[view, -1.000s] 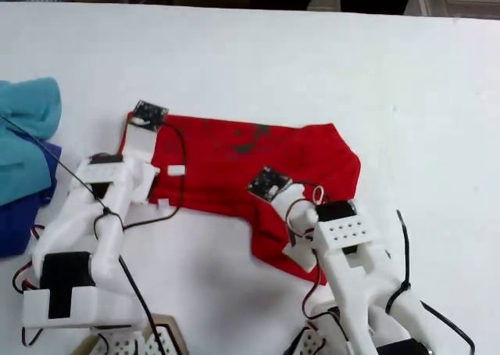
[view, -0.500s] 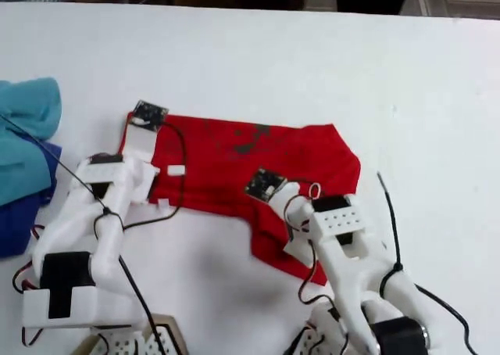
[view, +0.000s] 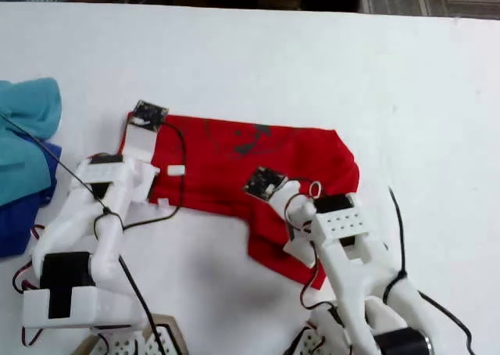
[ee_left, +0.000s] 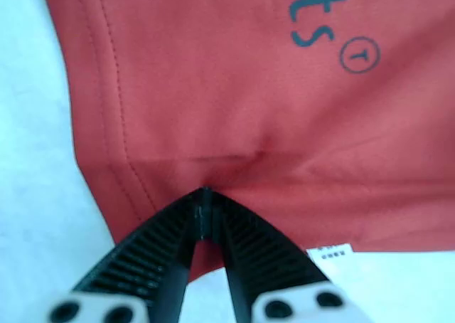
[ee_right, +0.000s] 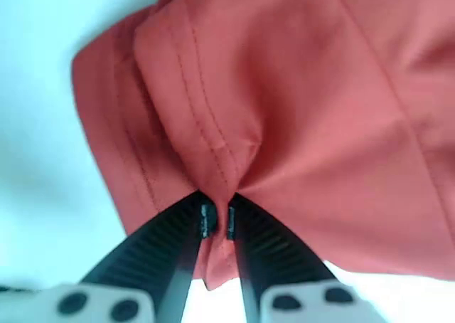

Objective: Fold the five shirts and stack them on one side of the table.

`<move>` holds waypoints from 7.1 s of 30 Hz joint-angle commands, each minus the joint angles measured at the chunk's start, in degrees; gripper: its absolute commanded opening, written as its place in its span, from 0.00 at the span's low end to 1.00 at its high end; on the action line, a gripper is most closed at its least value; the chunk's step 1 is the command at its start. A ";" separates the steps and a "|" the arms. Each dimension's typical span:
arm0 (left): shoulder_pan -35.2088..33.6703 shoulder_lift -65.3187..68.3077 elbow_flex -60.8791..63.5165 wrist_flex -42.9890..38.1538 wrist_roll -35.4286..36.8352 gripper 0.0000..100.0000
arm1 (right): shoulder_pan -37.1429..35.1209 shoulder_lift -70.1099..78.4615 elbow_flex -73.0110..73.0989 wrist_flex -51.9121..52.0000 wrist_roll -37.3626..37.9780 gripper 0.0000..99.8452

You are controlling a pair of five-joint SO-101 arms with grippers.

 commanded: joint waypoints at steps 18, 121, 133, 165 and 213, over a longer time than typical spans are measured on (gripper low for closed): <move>-0.26 -0.79 0.13 -1.49 0.53 0.02 | -1.10 -8.48 2.73 8.92 0.88 0.22; -0.26 -0.79 0.22 -1.49 0.53 0.02 | 1.01 42.77 -63.91 16.57 -8.88 0.02; -0.26 -0.79 0.22 -1.49 0.53 0.02 | -0.13 41.89 -46.24 6.73 -16.35 0.02; -15.47 -8.70 -11.56 7.30 8.62 0.02 | -21.14 44.35 -51.25 7.16 -23.91 0.02; -4.75 62.68 -97.45 62.24 13.54 0.25 | 31.52 -11.12 -51.25 33.54 -7.82 0.13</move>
